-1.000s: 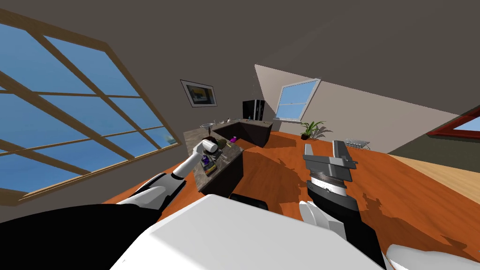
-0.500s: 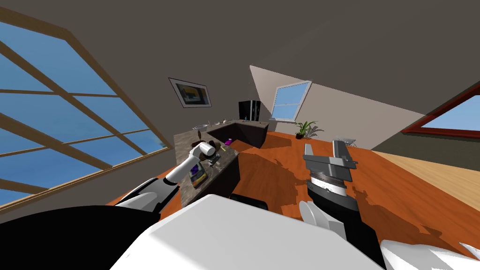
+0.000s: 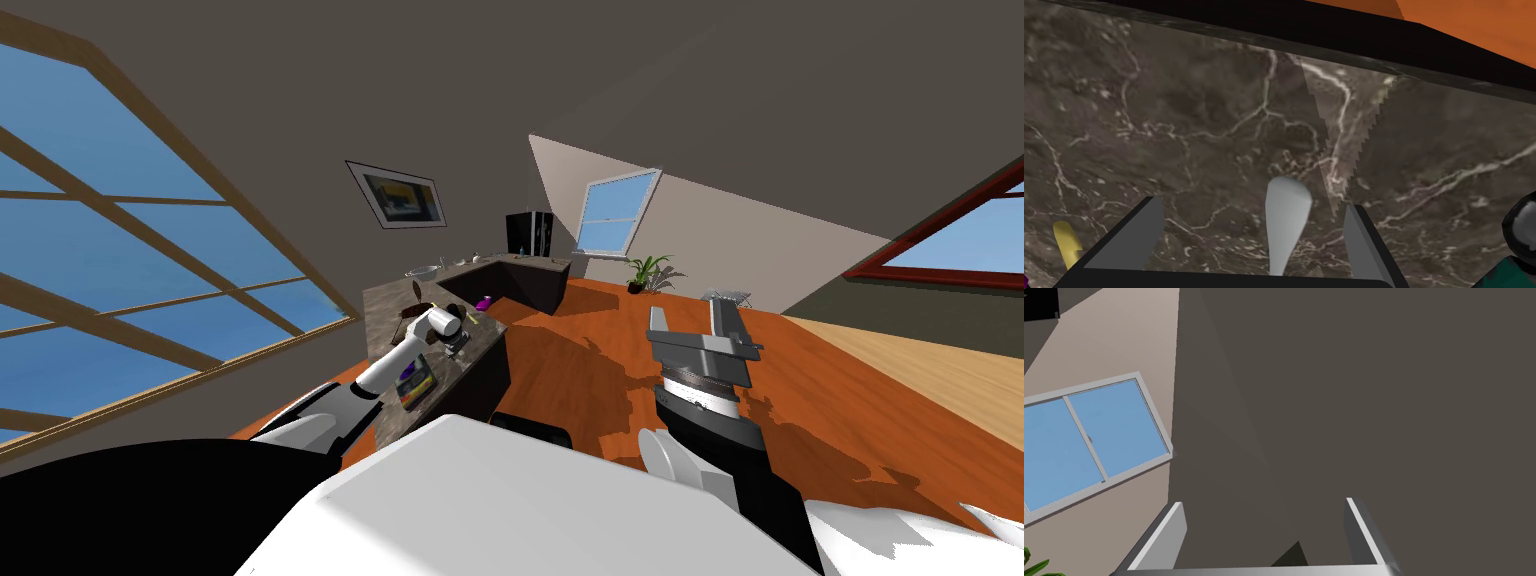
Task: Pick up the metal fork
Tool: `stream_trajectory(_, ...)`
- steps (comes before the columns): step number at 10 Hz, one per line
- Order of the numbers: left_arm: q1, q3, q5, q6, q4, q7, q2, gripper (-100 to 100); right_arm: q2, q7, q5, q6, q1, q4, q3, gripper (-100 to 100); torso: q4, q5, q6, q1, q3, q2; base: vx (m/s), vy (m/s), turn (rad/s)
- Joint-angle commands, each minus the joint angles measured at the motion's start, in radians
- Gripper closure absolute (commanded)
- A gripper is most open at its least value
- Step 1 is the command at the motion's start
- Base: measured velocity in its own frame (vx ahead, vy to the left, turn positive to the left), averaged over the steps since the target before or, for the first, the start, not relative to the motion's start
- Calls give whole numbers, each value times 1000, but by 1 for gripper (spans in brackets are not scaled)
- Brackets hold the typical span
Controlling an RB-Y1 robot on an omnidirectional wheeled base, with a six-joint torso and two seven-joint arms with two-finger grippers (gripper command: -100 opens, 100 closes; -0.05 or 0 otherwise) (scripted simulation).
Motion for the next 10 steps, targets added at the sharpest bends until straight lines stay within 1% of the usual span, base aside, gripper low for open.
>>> stream_trajectory(1, 0, 0, 0, 0, 0, 0, 0, -100, 0, 0, 0, 0, 0, 0, 0, 0, 0, 0, 0, 0, 0, 0, 0, 0, 0)
stream_trajectory(2, 0, -1, -2, -4, 2, -1, -1, 100, 0, 0, 0, 0, 0, 0, 0, 0, 0, 0, 0, 0, 0, 0, -1, 0, 10)
stream_trajectory(6, 2, -1, -1, -2, 2, -1, 0, 100, 0, 0, 0, 0, 0, 0, 0, 0, -1, 1, 2, 1, -2, -4, -2, 0, 5)
stream_trajectory(7, 1, -1, -1, -2, 2, -1, 0, 0, 0, 0, 0, 0, 0, 0, 0, 0, -1, 1, 2, 1, -2, -4, 0, 0, 0)
stream_trajectory(8, -10, 13, 23, 30, -28, 7, 14, 100, 0, 0, 0, 0, 0, 0, 0, 0, -1, 1, 2, 1, -3, -4, -2, 8, 85)
stream_trajectory(9, -13, 17, 31, 42, -40, 10, 19, 100, 0, 0, 0, 0, 0, 0, 0, 0, -1, 1, 2, 1, -3, -4, 0, 10, 67)
stream_trajectory(10, -6, 15, 25, 34, -40, 10, 17, 100, 0, 0, 0, 0, 0, 0, 0, 0, -1, 1, 2, 1, -3, -4, 0, 0, 0)
